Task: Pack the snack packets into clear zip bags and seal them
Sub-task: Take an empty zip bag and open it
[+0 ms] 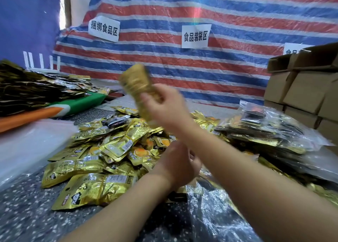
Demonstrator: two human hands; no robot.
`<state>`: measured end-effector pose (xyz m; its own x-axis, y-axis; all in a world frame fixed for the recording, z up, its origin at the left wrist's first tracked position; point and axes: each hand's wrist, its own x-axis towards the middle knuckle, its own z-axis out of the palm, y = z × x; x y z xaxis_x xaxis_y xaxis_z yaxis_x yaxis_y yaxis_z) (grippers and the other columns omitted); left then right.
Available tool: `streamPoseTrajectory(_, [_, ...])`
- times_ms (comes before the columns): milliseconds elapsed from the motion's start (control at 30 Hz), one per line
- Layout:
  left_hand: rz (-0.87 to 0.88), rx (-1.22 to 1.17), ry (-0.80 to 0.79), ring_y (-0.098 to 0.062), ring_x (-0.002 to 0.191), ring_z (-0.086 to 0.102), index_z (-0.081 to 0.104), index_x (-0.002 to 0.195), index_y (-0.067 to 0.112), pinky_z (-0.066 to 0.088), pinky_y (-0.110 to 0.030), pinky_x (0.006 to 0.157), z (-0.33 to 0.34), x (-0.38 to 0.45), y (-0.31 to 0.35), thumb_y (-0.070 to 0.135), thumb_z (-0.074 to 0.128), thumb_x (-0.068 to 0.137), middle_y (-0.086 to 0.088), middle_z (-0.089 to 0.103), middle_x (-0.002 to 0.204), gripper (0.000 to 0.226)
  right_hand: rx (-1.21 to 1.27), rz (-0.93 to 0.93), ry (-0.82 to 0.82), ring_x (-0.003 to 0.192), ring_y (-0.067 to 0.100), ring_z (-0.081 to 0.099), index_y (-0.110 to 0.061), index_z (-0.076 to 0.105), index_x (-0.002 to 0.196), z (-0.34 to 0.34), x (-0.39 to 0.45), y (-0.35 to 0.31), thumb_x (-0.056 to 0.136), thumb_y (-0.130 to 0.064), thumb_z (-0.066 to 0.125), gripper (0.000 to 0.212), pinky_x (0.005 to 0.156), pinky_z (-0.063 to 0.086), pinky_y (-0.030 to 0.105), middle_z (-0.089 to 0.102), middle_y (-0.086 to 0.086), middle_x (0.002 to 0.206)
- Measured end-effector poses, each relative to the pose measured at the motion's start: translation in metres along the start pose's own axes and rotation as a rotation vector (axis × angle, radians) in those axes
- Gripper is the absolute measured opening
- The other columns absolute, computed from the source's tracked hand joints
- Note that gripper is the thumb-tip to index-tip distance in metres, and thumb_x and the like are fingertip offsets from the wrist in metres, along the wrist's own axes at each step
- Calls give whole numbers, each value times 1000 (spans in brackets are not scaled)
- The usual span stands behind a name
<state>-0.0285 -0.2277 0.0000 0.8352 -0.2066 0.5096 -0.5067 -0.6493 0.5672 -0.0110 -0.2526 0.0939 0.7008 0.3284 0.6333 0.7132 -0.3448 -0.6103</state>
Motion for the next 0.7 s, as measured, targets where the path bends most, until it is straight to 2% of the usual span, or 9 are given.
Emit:
streamPoseTrajectory(100, [-12,-96,15,-12,76,60,63,81,22,46,-21,70,0,0,1,19,58,88,6,63,78,9,456,217,129,87,24,74,-12,67,108,-67,-16,23,94,-21,64,17,75,62,45,75,10,98])
streamPoseTrajectory(200, [-1,-83,-10,-9,75,58,63,83,23,46,-21,66,-3,-3,3,18,58,88,5,64,80,8,736,320,144,101,28,72,-2,60,120,-119,-48,54,83,-16,68,41,78,59,37,75,12,107])
streamPoseTrajectory(267, [5,-115,-9,-7,71,59,60,79,24,49,-22,64,-4,-4,4,16,58,87,7,63,76,12,750,386,178,104,27,71,1,56,123,-140,-73,71,79,-15,70,49,78,59,32,74,12,110])
streamPoseTrajectory(367, [-5,-159,-25,-12,71,63,58,75,25,56,-33,68,-3,-6,9,14,58,87,6,63,75,16,650,429,208,109,31,69,-1,60,118,-155,-107,92,77,-24,78,50,79,58,31,72,15,114])
streamPoseTrajectory(467, [-5,-180,-35,-15,73,65,60,77,23,58,-38,70,-4,-6,12,13,57,87,3,65,78,15,531,370,249,107,30,70,-15,74,103,-159,-122,96,65,-40,86,48,79,58,29,73,14,112])
streamPoseTrajectory(533, [-13,-175,-32,-14,74,65,61,78,24,58,-34,70,-5,-5,11,12,57,87,3,65,78,15,537,309,230,109,27,69,-18,74,102,-158,-124,93,59,-47,91,55,82,57,28,73,12,114])
streamPoseTrajectory(600, [-32,-161,-30,-13,75,64,63,80,25,54,-25,67,-5,-5,10,12,57,86,3,66,79,16,601,281,220,113,25,67,-11,67,111,-157,-124,90,57,-48,93,70,85,56,28,71,12,118])
streamPoseTrajectory(633, [-44,-170,-32,-13,76,64,63,80,25,51,-22,66,-5,-5,10,12,57,86,2,67,79,16,635,269,220,113,25,67,-11,66,112,-157,-125,88,57,-47,93,71,86,56,29,71,12,118])
streamPoseTrajectory(700, [-62,-193,-28,-11,74,63,63,77,27,49,-20,63,-5,-4,10,11,58,85,1,68,78,19,584,247,222,110,23,69,-17,71,105,-155,-126,84,60,-47,92,58,86,56,29,73,9,115])
